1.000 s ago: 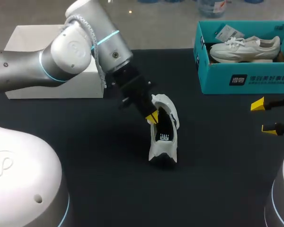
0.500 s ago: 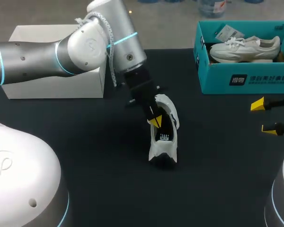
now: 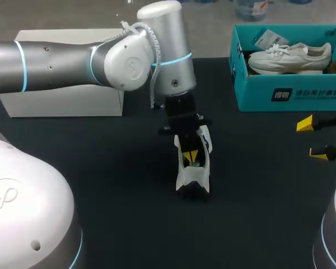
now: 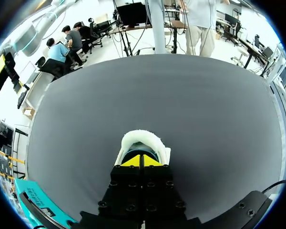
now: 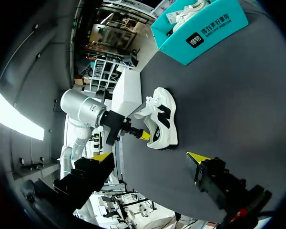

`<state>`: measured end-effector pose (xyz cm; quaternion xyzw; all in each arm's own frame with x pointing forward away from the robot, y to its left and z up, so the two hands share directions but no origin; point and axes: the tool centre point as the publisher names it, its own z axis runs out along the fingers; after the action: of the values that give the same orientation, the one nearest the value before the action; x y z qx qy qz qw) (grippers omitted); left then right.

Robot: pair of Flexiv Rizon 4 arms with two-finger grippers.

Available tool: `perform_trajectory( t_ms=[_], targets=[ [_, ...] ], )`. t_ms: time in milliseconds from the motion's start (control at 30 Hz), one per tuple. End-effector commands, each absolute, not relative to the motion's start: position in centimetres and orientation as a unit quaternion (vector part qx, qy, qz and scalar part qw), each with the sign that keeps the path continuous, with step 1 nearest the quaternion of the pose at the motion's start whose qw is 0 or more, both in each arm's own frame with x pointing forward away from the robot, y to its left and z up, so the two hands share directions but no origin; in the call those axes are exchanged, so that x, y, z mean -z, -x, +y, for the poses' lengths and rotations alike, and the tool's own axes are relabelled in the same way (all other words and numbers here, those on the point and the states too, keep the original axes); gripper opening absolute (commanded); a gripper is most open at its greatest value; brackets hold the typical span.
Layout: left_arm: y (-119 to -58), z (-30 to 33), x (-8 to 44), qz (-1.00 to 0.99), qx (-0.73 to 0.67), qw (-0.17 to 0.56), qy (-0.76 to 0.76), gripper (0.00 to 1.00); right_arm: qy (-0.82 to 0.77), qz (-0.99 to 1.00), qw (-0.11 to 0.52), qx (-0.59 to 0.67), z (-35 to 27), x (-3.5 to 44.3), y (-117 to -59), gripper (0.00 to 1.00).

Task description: Take the shoe out of the shoebox, open the shoe tongue, remove and reinsert the insole, then place the shoe into the shoebox

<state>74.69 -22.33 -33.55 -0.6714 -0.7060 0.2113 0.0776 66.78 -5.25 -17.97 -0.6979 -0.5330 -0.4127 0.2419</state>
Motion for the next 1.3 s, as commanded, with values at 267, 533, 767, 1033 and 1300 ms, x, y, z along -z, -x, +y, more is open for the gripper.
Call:
perform_trajectory(
  t_ms=[267,533,767,1033,1300],
  targets=[
    [-74.6,-23.5,36.3,-0.691,-0.169,0.113,0.694,0.0,0.7,-0.532,0.239,0.413,-5.2,17.9,-66.4,1.0],
    [-74.0,-22.2,39.4,-0.681,-0.162,0.127,0.702,0.0,0.7,-0.532,0.239,0.413,-5.2,17.9,-66.4,1.0],
    [-73.8,-22.3,41.8,-0.695,-0.165,0.112,0.691,0.0,0.7,-0.532,0.239,0.413,-5.2,17.9,-66.4,1.0],
    [-73.5,-22.4,42.8,-0.698,-0.16,0.104,0.691,0.0,0.7,-0.532,0.239,0.413,-5.2,17.9,-66.4,1.0],
    [-73.4,-22.5,39.1,-0.689,-0.176,0.088,0.698,0.0,0.7,-0.532,0.239,0.413,-5.2,17.9,-66.4,1.0]
  ],
)
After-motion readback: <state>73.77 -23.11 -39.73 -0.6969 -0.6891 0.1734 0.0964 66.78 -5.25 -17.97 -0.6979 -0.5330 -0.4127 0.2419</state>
